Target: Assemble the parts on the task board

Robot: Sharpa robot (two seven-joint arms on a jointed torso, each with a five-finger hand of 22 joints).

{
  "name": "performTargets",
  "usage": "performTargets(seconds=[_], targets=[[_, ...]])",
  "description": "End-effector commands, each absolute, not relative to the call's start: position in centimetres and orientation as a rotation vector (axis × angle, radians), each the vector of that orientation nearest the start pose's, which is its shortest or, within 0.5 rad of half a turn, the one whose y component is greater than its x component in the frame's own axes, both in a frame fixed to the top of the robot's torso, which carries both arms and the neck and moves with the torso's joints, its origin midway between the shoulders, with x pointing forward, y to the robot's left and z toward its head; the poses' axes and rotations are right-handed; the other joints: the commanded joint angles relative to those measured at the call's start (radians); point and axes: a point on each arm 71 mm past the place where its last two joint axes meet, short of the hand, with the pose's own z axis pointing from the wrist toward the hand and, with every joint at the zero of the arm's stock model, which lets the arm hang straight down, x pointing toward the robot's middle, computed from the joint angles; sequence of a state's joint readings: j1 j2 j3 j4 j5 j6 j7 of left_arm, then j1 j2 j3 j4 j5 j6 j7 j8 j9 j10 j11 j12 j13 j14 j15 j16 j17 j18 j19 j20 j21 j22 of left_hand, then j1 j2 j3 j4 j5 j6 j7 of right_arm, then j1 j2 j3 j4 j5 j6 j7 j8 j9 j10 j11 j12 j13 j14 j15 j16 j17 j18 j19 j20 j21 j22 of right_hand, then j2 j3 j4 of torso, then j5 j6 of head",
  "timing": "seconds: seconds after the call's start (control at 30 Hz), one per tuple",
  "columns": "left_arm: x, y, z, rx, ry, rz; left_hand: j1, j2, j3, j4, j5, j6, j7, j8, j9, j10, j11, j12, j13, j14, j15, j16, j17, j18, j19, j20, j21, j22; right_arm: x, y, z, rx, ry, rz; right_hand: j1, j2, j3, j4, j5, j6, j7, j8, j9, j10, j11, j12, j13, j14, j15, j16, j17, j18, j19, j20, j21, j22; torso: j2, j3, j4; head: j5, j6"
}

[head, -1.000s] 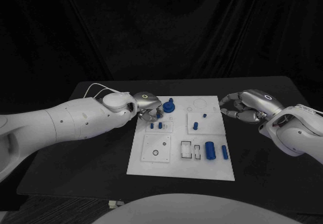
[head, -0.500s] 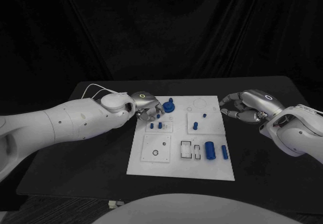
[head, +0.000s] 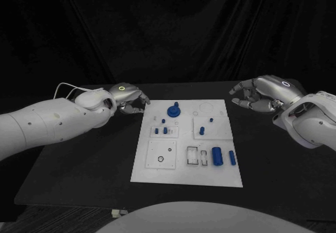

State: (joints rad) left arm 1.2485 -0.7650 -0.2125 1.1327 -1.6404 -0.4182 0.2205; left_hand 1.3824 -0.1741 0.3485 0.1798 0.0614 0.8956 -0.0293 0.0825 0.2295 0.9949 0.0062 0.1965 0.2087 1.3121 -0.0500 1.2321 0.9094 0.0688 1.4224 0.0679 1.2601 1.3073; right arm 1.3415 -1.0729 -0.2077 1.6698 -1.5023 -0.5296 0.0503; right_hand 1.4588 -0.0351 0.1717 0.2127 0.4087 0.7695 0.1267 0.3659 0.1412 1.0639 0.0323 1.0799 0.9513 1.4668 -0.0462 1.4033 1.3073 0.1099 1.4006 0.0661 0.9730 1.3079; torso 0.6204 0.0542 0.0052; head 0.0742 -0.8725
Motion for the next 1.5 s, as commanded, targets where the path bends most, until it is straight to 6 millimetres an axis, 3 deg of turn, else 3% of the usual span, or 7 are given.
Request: performTargets(seconds=[0.03,0.2,0.43,0.5,0.53,0.73,1.5], targets=[[52.5,27.2,-20.9,0.381,1.489,-0.659,-0.069,0.014,-0.032,0.076,0.004,0.004,0.015,-0.009,-0.007,-0.005,0.025,0.011,0.014,-0.061,0.016,-0.056,-0.09,0.009,-0.03,0.006,-0.066,0.159,45.6,-25.8,-14.5,-0.251,1.486,0.586,0.007,-0.034,0.022,0.01,-0.038,0.027,0.001,-0.006,0.0,-0.145,0.005,-0.256,-0.233,0.062,0.01,0.005,0.087,-0.003,0.007,0.002,0.005,0.114,0.002,-0.0083,0.0041,0.002,0.0],[52.2,28.6,-19.8,0.133,1.529,-0.943,-0.161,0.069,-0.144,0.111,0.153,0.01,0.048,-0.016,-0.025,-0.082,0.066,0.006,0.046,-0.437,0.085,-0.379,-0.37,0.091,-0.478,0.057,-0.749,-0.026,46.8,-24.3,-13.3,-0.361,1.514,0.526,-0.001,-0.077,0.045,0.033,-0.055,0.05,-0.013,-0.037,0.002,-0.244,0.037,-0.53,-0.427,0.051,0.046,-0.013,0.069,-0.004,-0.004,0.022,-0.016,0.115,0.002,-0.0131,0.0072,0.014,0.0],[51.6,28.9,-18.8,-0.332,1.461,-1.445,-0.196,0.163,-0.36,0.116,0.139,-0.092,0.129,-0.013,-0.057,-0.419,0.071,-0.1,-0.038,-0.966,0.137,-0.941,-0.661,0.056,-1.004,0.075,-1.205,-0.286,48.4,-21.8,-13.5,-0.57,1.544,0.472,-0.012,-0.094,-0.02,0.005,0.016,0.014,-0.103,-0.109,-0.007,-0.337,0.047,-0.701,-0.59,0.021,0.023,-0.054,0.027,0.005,-0.034,0.017,-0.068,0.109,0.004,-0.019,0.0116,0.011,0.0],[51.2,28.7,-18.6,-0.467,1.424,-1.556,-0.202,0.194,-0.395,0.112,0.136,-0.383,0.123,-0.025,-0.128,-0.716,0.05,-0.15,-0.13,-1.217,0.139,-1.155,-0.827,0.052,-1.163,0.078,-1.202,-0.369,48.7,-21.2,-14.1,-0.606,1.582,0.457,-0.003,-0.094,-0.018,-0.008,0.031,0.015,-0.104,-0.121,-0.007,-0.343,0.048,-0.714,-0.607,0.009,0.025,-0.072,0.009,0.01,-0.049,0.019,-0.101,0.103,0.005,-0.0221,0.0135,0.013,0.0],[50.8,28.4,-18.6,-0.559,1.397,-1.633,-0.222,0.221,-0.437,0.113,0.134,-0.577,0.114,-0.048,-0.179,-0.876,0.047,-0.168,-0.179,-1.304,0.154,-1.226,-0.9,0.053,-1.349,0.097,-1.219,-0.739,48.9,-20.9,-14.7,-0.627,1.612,0.449,0.005,-0.093,-0.019,-0.023,0.014,0.012,-0.104,-0.136,-0.009,-0.366,0.047,-0.733,-0.628,-0.01,0.026,-0.101,-0.02,0.016,-0.071,0.021,-0.149,0.093,0.007,-0.0252,0.016,0.013,0.0],[49.3,27.9,-18.7,-0.736,1.328,-1.816,-0.231,0.257,-0.517,0.113,0.121,-0.628,0.079,-0.052,-0.198,-0.979,0.004,-0.192,-0.204,-1.312,0.149,-1.232,-0.909,0.087,-1.422,0.127,-1.253,-1.218,49.3,-19.9,-16.3,-0.675,1.698,0.428,0.018,-0.088,-0.02,-0.044,-0.01,0.03,-0.09,-0.145,-0.008,-0.372,0.05,-0.745,-0.655,-0.019,0.028,-0.112,-0.033,0.018,-0.079,0.023,-0.167,0.091,0.013,-0.041,0.0258,0.002,0.0],[47.8,27.9,-20.0,-0.822,1.319,-1.907,-0.18,0.314,-0.546,0.109,0.199,-0.612,0.075,-0.05,-0.196,-0.988,0.008,-0.194,-0.206,-1.312,0.168,-1.232,-0.909,0.109,-1.423,0.163,-1.253,-1.239,49.1,-19.6,-19.8,-0.719,1.765,0.4,0.016,-0.074,0.011,-0.068,-0.02,0.124,-0.034,-0.178,0.003,-0.21,0.035,-0.761,-0.749,-0.01,0.016,-0.106,-0.041,0.014,-0.054,0.014,-0.142,0.1,0.013,-0.0512,0.029,-0.016,0.0]])
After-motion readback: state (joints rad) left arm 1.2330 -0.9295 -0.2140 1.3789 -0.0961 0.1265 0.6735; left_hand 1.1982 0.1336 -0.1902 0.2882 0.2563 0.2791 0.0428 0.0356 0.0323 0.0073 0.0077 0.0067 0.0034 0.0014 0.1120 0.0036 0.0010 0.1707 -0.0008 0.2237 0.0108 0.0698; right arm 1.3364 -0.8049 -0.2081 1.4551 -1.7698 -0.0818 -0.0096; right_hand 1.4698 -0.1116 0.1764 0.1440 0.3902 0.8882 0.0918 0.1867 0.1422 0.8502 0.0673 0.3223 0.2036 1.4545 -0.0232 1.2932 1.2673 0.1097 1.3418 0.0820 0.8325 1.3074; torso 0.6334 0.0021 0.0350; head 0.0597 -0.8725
